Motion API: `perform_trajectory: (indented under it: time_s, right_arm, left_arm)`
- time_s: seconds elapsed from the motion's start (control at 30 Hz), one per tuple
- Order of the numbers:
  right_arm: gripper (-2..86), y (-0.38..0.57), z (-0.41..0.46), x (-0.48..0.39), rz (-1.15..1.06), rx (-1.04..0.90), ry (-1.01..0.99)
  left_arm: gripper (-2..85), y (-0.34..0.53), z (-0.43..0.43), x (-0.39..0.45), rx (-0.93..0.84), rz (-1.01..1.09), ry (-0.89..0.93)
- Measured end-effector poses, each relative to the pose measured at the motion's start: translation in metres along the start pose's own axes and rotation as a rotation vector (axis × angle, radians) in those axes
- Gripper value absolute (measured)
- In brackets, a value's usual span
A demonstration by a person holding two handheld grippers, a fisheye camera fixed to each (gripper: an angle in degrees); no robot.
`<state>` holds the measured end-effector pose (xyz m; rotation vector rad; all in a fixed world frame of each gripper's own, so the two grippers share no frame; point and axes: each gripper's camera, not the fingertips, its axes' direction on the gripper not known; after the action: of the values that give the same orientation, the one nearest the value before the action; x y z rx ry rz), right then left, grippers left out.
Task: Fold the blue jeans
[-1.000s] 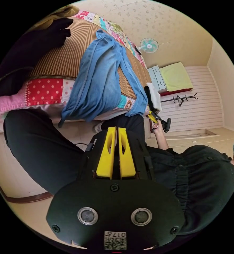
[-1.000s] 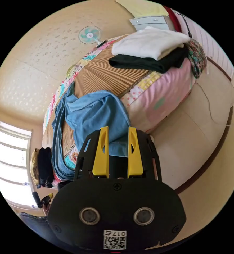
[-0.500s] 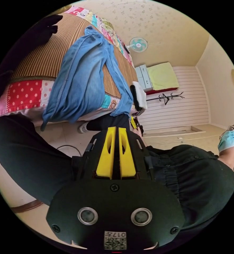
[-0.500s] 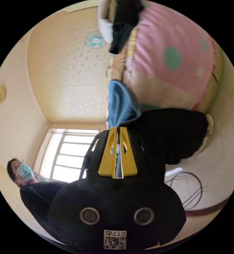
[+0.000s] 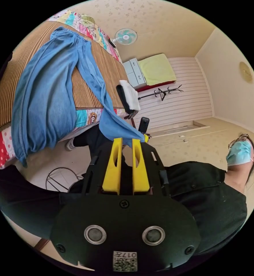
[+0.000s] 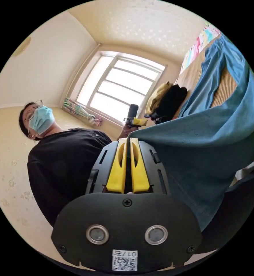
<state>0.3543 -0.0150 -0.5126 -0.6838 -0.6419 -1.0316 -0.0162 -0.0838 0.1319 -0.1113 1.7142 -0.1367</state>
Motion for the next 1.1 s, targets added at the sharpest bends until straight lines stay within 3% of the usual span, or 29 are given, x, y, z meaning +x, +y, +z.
perform_trajectory:
  time_s: [0.1, 0.27, 0.37, 0.47, 0.63, 0.73, 0.83, 0.93, 1.0, 1.1]
  right_arm:
    - [2.1, 0.006, 0.045, 0.024, 0.034, -0.06, -0.103]
    - [1.6, 0.01, 0.1, 0.041, 0.128, -0.243, -0.092]
    - [1.5, 0.01, 0.114, 0.041, 0.112, -0.235, -0.114]
    - [1.4, 0.01, 0.125, 0.051, 0.133, -0.249, -0.104]
    - [1.2, 0.017, 0.151, 0.07, 0.178, -0.334, -0.102]
    - [1.0, 0.028, 0.162, 0.092, 0.286, -0.503, -0.004]
    - [0.8, 0.027, 0.136, 0.098, 0.311, -0.539, 0.028]
    - [1.0, -0.003, 0.085, 0.105, 0.362, -0.521, 0.184]
    - [1.4, -0.037, 0.046, 0.11, 0.385, -0.464, 0.321]
    - [3.3, -0.103, -0.028, 0.125, 0.397, -0.227, 0.464]
  left_arm:
    - [8.0, -0.009, 0.019, -0.013, -0.105, -0.082, -0.114]
    - [11.1, -0.013, 0.027, -0.032, -0.125, -0.119, -0.019]
    - [12.8, -0.014, 0.026, -0.043, -0.15, -0.14, -0.08]
    - [13.3, -0.012, 0.028, -0.055, -0.143, -0.149, 0.001]
    - [0.5, -0.002, 0.027, -0.074, -0.117, -0.165, 0.007]
    - [-0.6, 0.009, 0.018, -0.071, -0.096, -0.113, -0.025]
    - [-0.9, 0.016, 0.005, -0.063, -0.093, -0.043, -0.063]
    - [-0.9, 0.021, -0.007, -0.063, -0.091, -0.023, -0.069]
    - [-0.9, 0.024, -0.012, -0.064, -0.094, -0.018, -0.079]
    - [-0.9, 0.026, -0.017, -0.071, -0.101, -0.017, -0.067]
